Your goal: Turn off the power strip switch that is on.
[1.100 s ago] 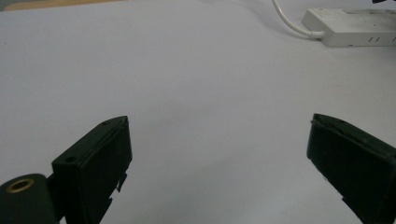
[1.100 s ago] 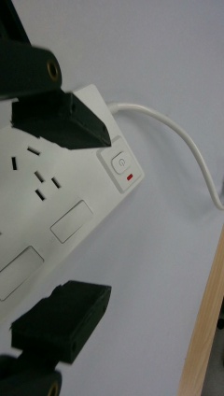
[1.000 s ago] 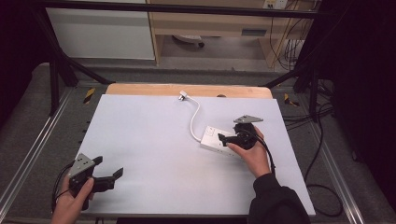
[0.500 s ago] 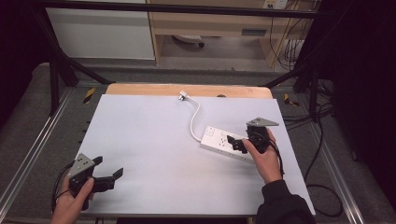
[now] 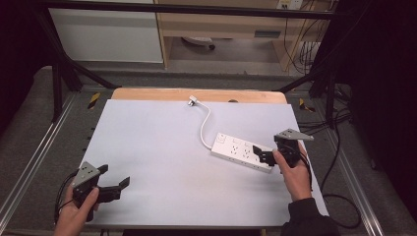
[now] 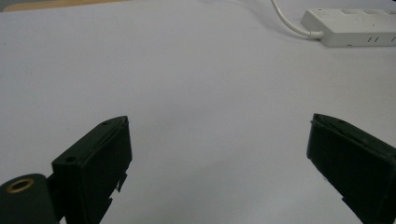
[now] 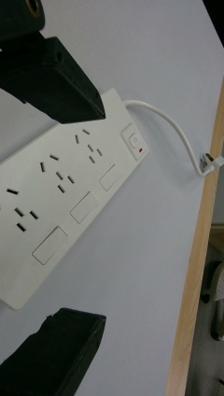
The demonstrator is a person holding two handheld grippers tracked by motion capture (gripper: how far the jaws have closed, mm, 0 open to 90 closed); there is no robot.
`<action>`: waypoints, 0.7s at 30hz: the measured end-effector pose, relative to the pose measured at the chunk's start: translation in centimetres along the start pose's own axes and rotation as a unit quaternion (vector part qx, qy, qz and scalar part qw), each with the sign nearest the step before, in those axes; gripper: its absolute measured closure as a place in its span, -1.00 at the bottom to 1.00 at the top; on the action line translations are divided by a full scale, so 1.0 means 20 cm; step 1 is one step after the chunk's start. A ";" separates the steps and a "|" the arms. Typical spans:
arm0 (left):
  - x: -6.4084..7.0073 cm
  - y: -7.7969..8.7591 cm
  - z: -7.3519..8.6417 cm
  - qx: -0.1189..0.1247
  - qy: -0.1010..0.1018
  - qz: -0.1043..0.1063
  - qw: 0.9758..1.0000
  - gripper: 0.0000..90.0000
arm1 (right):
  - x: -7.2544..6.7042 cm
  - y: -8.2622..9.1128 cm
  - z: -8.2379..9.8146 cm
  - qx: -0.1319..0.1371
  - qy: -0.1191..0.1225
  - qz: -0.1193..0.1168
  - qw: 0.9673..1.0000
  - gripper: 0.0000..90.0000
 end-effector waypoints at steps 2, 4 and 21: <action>0.00 0.00 0.00 0.000 0.000 0.000 1.000 -0.85 | 0.02 0.02 0.01 0.002 -0.002 0.002 1.000 -0.92; 0.00 0.00 0.00 0.000 0.000 0.000 1.000 -0.85 | 0.03 0.04 0.02 0.004 -0.002 0.004 1.000 -0.92; 0.00 0.00 0.00 -0.001 -0.001 0.001 1.000 -0.85 | 0.14 0.17 0.14 0.019 -0.028 0.022 0.999 -0.89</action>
Point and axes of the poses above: each handheld gripper's, and its own axes: y roughly backward along the jaws, z roughly out of its underside, x roughly to its right, the point moved 3 cm from there along -y, roughly forward along the jaws, and after that the axes turned 10 degrees about z, right-handed, at the moved point
